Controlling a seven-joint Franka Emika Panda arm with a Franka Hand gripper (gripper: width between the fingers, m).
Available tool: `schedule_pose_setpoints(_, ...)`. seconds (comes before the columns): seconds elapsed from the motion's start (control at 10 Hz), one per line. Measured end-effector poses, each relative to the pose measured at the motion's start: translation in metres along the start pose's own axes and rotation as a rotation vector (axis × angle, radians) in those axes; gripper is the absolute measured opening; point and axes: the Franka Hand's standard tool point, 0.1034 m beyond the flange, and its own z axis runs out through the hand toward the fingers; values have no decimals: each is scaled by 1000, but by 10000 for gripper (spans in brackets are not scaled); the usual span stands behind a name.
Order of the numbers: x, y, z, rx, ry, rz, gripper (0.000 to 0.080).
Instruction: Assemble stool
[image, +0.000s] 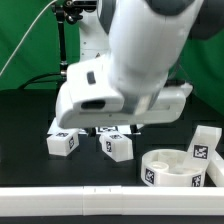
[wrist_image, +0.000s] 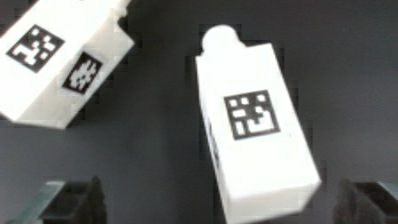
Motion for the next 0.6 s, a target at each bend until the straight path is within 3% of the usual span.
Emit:
schedule_pose_setpoints(0.2, -4, -8, 2, 7, -133, 11, 649)
schedule_pose_setpoints(0.6, 5, -9, 8, 4, -115, 7, 649)
